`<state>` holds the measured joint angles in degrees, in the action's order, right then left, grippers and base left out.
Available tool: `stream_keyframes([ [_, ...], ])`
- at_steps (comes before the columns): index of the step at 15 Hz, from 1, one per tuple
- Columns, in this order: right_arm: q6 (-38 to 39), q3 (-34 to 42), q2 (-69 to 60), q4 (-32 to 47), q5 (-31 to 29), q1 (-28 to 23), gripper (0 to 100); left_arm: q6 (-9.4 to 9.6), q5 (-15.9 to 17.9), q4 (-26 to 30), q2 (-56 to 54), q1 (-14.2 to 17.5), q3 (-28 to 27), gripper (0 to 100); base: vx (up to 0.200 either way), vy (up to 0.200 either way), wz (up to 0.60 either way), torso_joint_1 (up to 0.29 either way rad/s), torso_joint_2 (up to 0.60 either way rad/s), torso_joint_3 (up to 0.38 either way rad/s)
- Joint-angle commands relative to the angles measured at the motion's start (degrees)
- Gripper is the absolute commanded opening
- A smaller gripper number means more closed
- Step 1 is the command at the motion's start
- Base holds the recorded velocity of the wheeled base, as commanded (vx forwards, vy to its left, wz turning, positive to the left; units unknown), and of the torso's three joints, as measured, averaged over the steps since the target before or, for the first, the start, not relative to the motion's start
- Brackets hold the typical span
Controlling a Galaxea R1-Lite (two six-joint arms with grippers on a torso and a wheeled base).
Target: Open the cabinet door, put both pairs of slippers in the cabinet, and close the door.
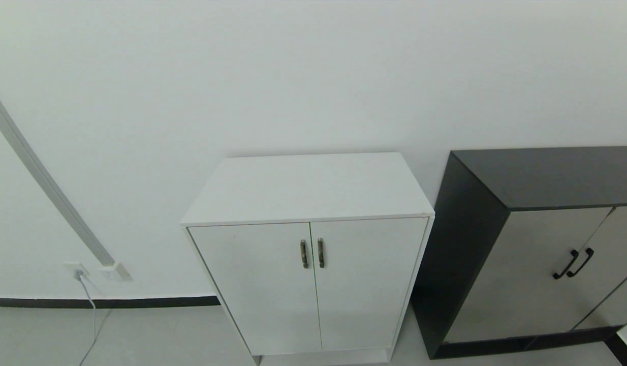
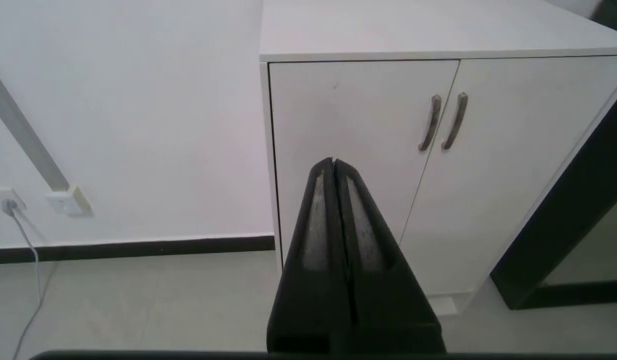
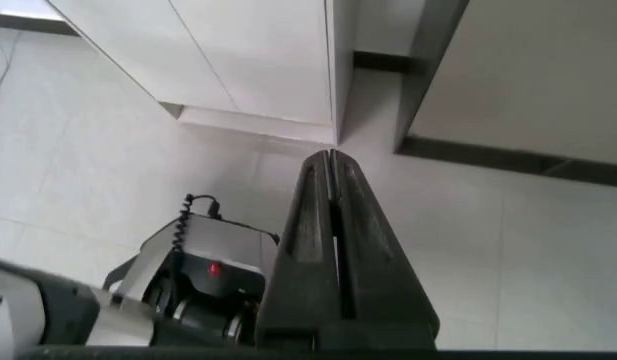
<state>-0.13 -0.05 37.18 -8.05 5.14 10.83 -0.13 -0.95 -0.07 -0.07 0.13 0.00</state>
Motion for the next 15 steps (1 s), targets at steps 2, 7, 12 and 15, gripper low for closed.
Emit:
stream_keyframes([
  [2,-0.04,-0.3,-9.06,6.02,0.39,1.92,0,0.05,-0.02,-0.01,0.07,0.04,0.0,0,0.0,0.0,0.0,0.0,0.0,0.0],
  [7,-3.73,-0.13,-14.94,8.05,-1.89,-0.54,0,0.05,-0.02,-0.01,0.07,0.04,0.0,0,0.0,0.0,0.0,0.0,0.0,0.0],
  [12,-3.56,0.05,-21.8,7.96,-2.07,-8.1,0,-0.04,-0.02,-0.01,0.07,0.04,0.0,0,0.0,0.0,0.0,0.0,0.0,0.0],
  [15,-2.94,0.05,-27.16,8.05,-2.07,-10.47,0,0.05,-0.02,-0.01,0.07,0.04,0.0,0,0.0,0.0,0.0,0.0,0.0,0.0],
])
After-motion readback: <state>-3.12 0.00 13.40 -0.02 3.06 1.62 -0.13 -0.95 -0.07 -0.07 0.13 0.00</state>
